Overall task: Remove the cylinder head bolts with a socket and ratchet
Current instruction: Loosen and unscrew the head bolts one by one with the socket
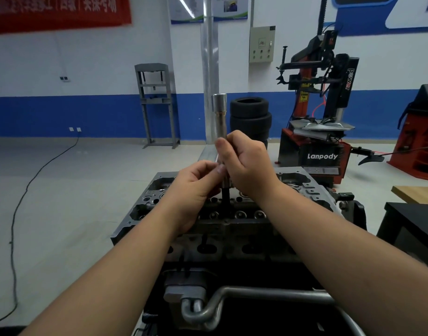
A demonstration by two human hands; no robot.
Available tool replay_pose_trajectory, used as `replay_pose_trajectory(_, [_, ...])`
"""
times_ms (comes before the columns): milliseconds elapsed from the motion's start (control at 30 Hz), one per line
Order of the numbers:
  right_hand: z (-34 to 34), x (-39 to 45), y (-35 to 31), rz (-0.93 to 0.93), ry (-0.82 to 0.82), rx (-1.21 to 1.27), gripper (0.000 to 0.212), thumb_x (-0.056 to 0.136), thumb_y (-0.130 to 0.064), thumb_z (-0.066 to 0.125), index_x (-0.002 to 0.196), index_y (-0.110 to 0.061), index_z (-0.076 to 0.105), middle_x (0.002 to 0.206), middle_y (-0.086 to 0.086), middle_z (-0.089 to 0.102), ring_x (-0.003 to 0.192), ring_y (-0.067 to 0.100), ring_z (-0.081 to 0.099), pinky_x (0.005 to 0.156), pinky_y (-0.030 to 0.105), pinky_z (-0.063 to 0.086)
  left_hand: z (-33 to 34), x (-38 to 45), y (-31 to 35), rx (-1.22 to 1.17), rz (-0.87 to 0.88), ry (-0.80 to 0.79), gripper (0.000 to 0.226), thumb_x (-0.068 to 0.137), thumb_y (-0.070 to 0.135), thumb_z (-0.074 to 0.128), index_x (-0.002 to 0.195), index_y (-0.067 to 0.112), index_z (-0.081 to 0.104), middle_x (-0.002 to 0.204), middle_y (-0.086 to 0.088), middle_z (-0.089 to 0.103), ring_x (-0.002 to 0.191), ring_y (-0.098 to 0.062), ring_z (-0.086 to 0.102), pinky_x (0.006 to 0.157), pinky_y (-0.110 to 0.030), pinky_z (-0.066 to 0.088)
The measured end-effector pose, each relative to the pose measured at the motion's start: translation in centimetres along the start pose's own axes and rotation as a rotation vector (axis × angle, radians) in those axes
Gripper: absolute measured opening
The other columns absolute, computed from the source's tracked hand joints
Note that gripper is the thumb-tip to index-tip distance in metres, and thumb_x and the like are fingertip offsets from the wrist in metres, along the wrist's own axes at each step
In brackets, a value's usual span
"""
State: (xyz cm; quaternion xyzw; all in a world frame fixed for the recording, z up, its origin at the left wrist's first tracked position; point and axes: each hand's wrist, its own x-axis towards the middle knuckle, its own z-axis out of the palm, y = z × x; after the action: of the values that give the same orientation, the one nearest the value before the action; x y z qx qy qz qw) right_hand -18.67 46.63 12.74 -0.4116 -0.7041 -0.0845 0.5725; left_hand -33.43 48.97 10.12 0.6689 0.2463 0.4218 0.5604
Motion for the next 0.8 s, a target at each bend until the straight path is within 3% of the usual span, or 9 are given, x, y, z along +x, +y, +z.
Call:
replay_pose_trajectory(133, [0.00, 0.15, -0.27, -0.008, 0.001, 0.005, 0.025, 0.101, -0.031, 0.036, 0.078, -0.032, 0.045, 0.062, -0.017, 0.050, 0.058, 0.003, 0.056, 0.055, 0.013, 0.039, -0.25, -0.05, 0.10, -0.012, -0.043, -0.109, 0.031, 0.104, 0.029, 0.051, 0.122, 0.013, 0.069, 0.113, -0.009, 0.077, 0.112, -0.023, 0.072, 0.099, -0.036, 0.057])
replay_pose_trajectory(233, [-0.02, 0.08, -0.17, 0.022, -0.040, 0.056, 0.029, 0.099, -0.039, 0.040, 0.085, -0.017, 0.054, 0.064, -0.010, 0.057, 0.059, 0.006, 0.059, 0.055, 0.022, 0.047, -0.14, -0.16, 0.15, 0.003, -0.015, -0.067, 0.037, 0.092, 0.037, 0.061, 0.119, 0.013, 0.071, 0.111, -0.011, 0.077, 0.114, -0.032, 0.069, 0.107, -0.051, 0.051])
replay_pose_trajectory(333, [0.11, -0.02, -0.15, 0.046, -0.039, 0.038, 0.030, 0.097, -0.046, 0.051, 0.090, -0.017, 0.051, 0.065, -0.004, 0.059, 0.058, 0.012, 0.062, 0.055, 0.034, 0.053, 0.00, -0.14, 0.12, 0.019, 0.009, 0.004, 0.043, 0.081, 0.043, 0.070, 0.109, 0.011, 0.071, 0.103, -0.009, 0.077, 0.111, -0.038, 0.068, 0.107, -0.060, 0.048])
replay_pose_trajectory(433, [0.12, 0.05, -0.18, 0.097, -0.024, 0.081, 0.032, 0.101, -0.039, 0.048, 0.086, -0.012, 0.054, 0.064, -0.002, 0.059, 0.058, 0.012, 0.061, 0.058, 0.045, 0.053, -0.11, 0.13, -0.10, 0.010, -0.024, -0.009, 0.035, 0.094, 0.038, 0.062, 0.115, 0.011, 0.071, 0.108, -0.009, 0.077, 0.114, -0.034, 0.069, 0.110, -0.057, 0.046])
replay_pose_trajectory(567, [0.05, 0.08, -0.15, 0.122, -0.045, 0.074, 0.033, 0.103, -0.032, 0.037, 0.088, -0.011, 0.057, 0.074, 0.002, 0.065, 0.067, 0.014, 0.063, 0.064, 0.042, 0.054, -0.36, 0.09, -0.06, 0.000, -0.072, -0.093, 0.030, 0.108, 0.023, 0.046, 0.127, 0.013, 0.067, 0.117, -0.009, 0.076, 0.116, -0.023, 0.070, 0.112, -0.048, 0.047])
replay_pose_trajectory(667, [0.05, 0.04, -0.26, 0.100, -0.062, 0.082, 0.038, 0.100, -0.042, 0.039, 0.093, -0.010, 0.057, 0.073, 0.002, 0.065, 0.064, 0.010, 0.064, 0.060, 0.032, 0.054, -0.24, -0.10, 0.00, -0.012, -0.034, -0.069, 0.030, 0.100, 0.029, 0.057, 0.122, 0.011, 0.069, 0.113, -0.011, 0.076, 0.113, -0.027, 0.070, 0.110, -0.051, 0.049])
replay_pose_trajectory(800, [0.11, -0.02, -0.25, 0.075, -0.047, 0.045, 0.036, 0.097, -0.046, 0.051, 0.090, -0.011, 0.054, 0.067, 0.001, 0.062, 0.058, 0.013, 0.063, 0.055, 0.038, 0.054, -0.04, -0.17, 0.03, 0.010, 0.017, 0.017, 0.043, 0.077, 0.040, 0.073, 0.110, 0.012, 0.069, 0.102, -0.008, 0.077, 0.106, -0.029, 0.071, 0.106, -0.058, 0.050])
